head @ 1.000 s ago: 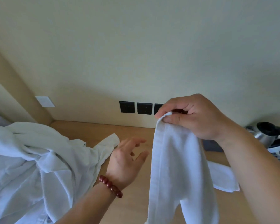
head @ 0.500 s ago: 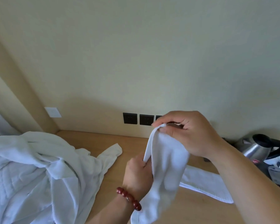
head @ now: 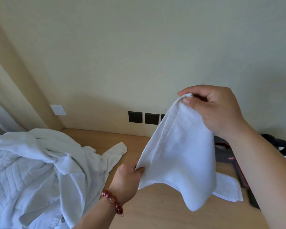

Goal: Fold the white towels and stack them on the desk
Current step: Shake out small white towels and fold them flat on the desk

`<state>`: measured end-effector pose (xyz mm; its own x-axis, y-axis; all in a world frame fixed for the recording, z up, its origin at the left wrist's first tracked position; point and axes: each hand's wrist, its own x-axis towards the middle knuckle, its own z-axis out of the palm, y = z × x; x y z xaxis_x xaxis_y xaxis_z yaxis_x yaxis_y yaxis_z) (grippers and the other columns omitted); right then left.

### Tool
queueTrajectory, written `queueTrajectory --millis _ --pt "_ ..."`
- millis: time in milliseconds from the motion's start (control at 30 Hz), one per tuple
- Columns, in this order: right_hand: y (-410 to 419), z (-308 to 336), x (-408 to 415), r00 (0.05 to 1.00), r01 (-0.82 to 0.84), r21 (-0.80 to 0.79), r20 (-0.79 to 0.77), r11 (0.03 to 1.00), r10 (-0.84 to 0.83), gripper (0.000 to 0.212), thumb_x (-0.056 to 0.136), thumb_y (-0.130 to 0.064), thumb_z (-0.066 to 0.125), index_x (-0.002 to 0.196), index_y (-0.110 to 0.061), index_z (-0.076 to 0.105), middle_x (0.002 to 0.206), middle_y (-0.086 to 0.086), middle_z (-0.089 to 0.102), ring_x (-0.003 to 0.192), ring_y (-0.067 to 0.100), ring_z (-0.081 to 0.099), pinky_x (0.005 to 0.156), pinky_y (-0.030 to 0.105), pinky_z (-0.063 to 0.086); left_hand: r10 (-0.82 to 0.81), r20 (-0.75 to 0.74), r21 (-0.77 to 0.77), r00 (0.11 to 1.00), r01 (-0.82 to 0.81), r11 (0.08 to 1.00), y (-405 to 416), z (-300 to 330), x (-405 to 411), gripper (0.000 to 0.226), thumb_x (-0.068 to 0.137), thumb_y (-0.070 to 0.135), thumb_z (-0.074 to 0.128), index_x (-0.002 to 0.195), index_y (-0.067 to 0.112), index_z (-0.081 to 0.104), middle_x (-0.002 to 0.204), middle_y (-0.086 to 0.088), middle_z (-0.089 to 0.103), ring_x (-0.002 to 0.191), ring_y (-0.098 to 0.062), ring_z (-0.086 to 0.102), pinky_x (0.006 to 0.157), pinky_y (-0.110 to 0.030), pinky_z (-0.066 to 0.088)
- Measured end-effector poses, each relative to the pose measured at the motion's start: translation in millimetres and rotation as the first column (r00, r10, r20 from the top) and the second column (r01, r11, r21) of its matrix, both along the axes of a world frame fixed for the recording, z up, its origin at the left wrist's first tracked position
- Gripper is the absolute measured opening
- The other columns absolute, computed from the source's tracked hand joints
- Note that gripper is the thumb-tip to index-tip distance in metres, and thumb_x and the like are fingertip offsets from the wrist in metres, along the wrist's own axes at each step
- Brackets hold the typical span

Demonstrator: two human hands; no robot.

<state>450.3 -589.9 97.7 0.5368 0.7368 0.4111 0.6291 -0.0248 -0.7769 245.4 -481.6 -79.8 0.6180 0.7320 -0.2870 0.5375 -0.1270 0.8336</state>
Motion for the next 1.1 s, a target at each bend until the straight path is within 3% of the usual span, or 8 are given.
queueTrajectory --millis 133,233,333,500,700,800,900,1100 --pt "1.9 7.1 0.5 1.000 0.004 0.029 -0.020 1.000 -0.003 0.030 0.091 -0.012 0.070 0.088 -0.041 0.074 0.063 -0.024 0.060 0.064 -0.003 0.053 0.061 0.006 0.037 -0.094 0.037 -0.025 0.995 0.095 0.995 -6.5 3.3 -4.6 0.023 0.087 0.023 0.057 0.069 0.010 0.051 0.061 0.004 0.043 0.056 -0.014 0.036 0.052 -0.029 0.030" --pt "3.0 11.1 1.4 1.000 -0.013 0.037 -0.024 0.999 0.014 0.031 0.091 -0.012 0.070 0.087 -0.043 0.074 0.063 -0.023 0.060 0.064 -0.002 0.052 0.062 0.008 0.038 -0.243 0.138 -0.013 0.960 0.247 0.969 -11.6 9.2 -2.9 0.018 0.088 0.047 0.065 0.095 0.030 0.066 0.083 0.018 0.066 0.072 0.000 0.058 0.068 -0.018 0.046" --pt "4.4 15.7 3.0 0.999 -0.022 0.044 -0.029 0.999 0.023 0.035 0.091 -0.013 0.071 0.082 -0.046 0.076 0.064 -0.020 0.059 0.065 0.001 0.051 0.062 0.012 0.038 -0.230 0.195 -0.001 0.953 0.234 0.972 -12.9 5.6 5.3 0.061 0.081 0.059 0.074 0.135 0.043 0.049 0.122 0.026 0.063 0.116 0.009 0.056 0.098 -0.024 0.049" --pt "7.0 25.5 5.8 0.999 -0.015 0.078 -0.047 0.997 0.019 0.032 0.091 -0.015 0.071 0.087 -0.046 0.077 0.065 -0.007 0.054 0.067 0.012 0.047 0.065 0.027 0.035 -0.242 0.144 0.236 0.960 0.204 0.950 -16.9 3.6 23.3 0.086 0.073 0.054 0.079 0.145 0.053 0.031 0.133 0.033 0.049 0.125 0.013 0.043 0.105 -0.021 0.042" --pt "11.2 40.9 2.2 0.998 -0.008 0.092 -0.066 0.996 0.014 0.026 0.091 -0.014 0.071 0.086 -0.038 0.079 0.057 -0.012 0.043 0.060 0.010 0.040 0.058 0.022 0.031 0.211 0.246 0.309 0.946 -0.283 0.908 -6.2 20.2 50.1 0.095 0.075 0.058 0.076 0.152 0.032 0.028 0.136 0.015 0.034 0.132 -0.010 0.037 0.101 -0.031 0.044" --pt "14.4 44.8 -1.1 0.995 0.013 0.099 -0.097 0.995 -0.004 0.024 0.091 -0.013 0.071 0.085 -0.036 0.078 0.055 -0.017 0.048 0.060 0.006 0.044 0.060 0.022 0.034 0.145 0.391 0.479 0.909 -0.336 0.811 -7.0 30.3 56.9 0.100 0.068 0.069 0.074 0.151 0.030 0.033 0.132 0.013 0.029 0.125 -0.004 0.026 0.092 -0.028 0.040" --pt "16.7 47.3 -2.9 0.991 0.039 0.123 -0.134 0.992 -0.022 0.025 0.089 -0.013 0.072 0.083 -0.037 0.079 0.061 -0.015 0.055 0.065 0.008 0.048 0.065 0.026 0.036 0.115 0.450 0.569 0.886 -0.383 0.727 -16.1 30.3 59.1 0.104 0.069 0.080 0.064 0.151 0.028 0.029 0.144 0.001 0.032 0.133 -0.016 0.030 0.098 -0.046 0.047" --pt "14.3 53.3 -3.4 0.982 0.050 0.151 -0.187 0.987 -0.021 0.028 0.089 -0.010 0.071 0.084 -0.037 0.080 0.070 -0.009 0.063 0.071 0.008 0.053 0.070 0.026 0.039 0.010 0.670 0.655 0.742 -0.598 0.462 -25.0 25.4 52.6 0.057 0.078 0.040 0.077 0.126 0.020 0.053 0.141 -0.021 0.033 0.124 -0.047 0.044 0.102 -0.048 0.046"
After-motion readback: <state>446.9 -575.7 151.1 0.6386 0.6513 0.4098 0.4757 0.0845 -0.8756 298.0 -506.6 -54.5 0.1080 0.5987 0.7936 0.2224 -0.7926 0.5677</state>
